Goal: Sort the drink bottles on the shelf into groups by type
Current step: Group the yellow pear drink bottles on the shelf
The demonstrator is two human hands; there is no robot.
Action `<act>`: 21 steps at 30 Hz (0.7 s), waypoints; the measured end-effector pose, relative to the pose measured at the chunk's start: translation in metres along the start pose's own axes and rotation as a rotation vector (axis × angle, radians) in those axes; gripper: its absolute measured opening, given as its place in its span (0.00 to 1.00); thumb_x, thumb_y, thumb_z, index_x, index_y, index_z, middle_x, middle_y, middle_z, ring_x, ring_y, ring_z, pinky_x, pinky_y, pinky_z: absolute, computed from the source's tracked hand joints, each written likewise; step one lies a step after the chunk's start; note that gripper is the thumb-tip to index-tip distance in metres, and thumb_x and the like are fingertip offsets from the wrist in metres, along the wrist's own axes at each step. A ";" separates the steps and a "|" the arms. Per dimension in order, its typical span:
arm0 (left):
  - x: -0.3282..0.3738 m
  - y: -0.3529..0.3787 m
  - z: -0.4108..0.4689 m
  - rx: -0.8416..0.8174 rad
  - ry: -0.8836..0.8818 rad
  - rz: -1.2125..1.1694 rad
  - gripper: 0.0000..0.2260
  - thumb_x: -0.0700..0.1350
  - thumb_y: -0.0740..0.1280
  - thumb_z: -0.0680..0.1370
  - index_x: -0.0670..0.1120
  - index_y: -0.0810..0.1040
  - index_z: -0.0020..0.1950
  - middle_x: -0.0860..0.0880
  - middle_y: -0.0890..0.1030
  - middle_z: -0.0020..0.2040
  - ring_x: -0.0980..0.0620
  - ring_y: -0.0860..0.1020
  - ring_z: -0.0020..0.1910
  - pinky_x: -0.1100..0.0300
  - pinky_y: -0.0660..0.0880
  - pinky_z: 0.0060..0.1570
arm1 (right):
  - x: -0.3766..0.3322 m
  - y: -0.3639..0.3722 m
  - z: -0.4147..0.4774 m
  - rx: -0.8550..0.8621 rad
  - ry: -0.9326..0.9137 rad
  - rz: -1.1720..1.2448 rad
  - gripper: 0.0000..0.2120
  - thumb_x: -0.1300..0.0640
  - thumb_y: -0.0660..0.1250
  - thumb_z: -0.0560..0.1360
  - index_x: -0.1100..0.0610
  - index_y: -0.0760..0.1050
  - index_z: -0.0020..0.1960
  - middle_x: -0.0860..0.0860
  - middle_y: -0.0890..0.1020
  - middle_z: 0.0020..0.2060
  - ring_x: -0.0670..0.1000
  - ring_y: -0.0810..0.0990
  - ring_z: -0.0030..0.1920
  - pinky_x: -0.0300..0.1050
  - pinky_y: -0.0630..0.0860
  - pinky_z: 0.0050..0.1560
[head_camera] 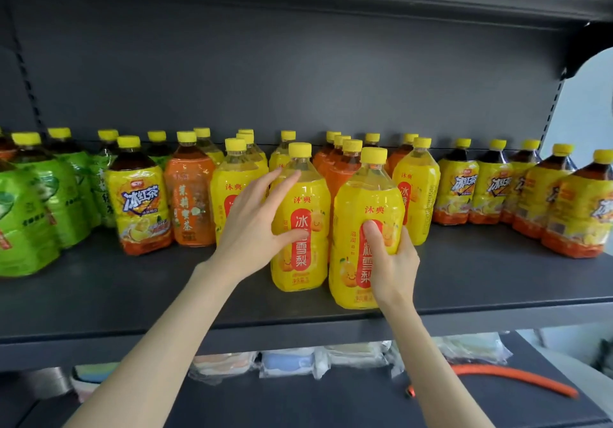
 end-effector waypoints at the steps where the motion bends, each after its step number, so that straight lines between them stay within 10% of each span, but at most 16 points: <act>1: -0.001 0.000 0.003 -0.003 0.001 0.045 0.40 0.57 0.72 0.69 0.56 0.56 0.76 0.48 0.59 0.76 0.44 0.57 0.74 0.48 0.53 0.70 | 0.000 0.000 0.000 -0.004 -0.003 0.000 0.24 0.39 0.67 0.66 0.51 0.75 0.57 0.41 0.81 0.46 0.32 0.79 0.43 0.24 0.73 0.38; 9: -0.020 0.011 0.033 -0.031 0.098 0.503 0.40 0.66 0.65 0.70 0.51 0.56 0.76 0.43 0.64 0.74 0.44 0.60 0.74 0.47 0.32 0.70 | 0.003 0.002 0.000 -0.015 0.003 0.006 0.26 0.34 0.66 0.64 0.47 0.74 0.56 0.41 0.81 0.47 0.36 0.81 0.45 0.28 0.76 0.38; 21: -0.028 0.024 0.051 -0.104 0.131 0.764 0.38 0.64 0.58 0.75 0.47 0.49 0.77 0.40 0.59 0.75 0.42 0.53 0.76 0.41 0.33 0.69 | 0.001 0.003 -0.001 -0.044 -0.013 0.012 0.22 0.41 0.65 0.67 0.50 0.73 0.57 0.41 0.81 0.47 0.32 0.80 0.43 0.25 0.74 0.36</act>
Point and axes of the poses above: each hand's wrist, its own z-axis towards the middle knuckle, its own y-axis out of the palm, x = y × z, the point moved 1 cm from there along z, towards the middle knuckle
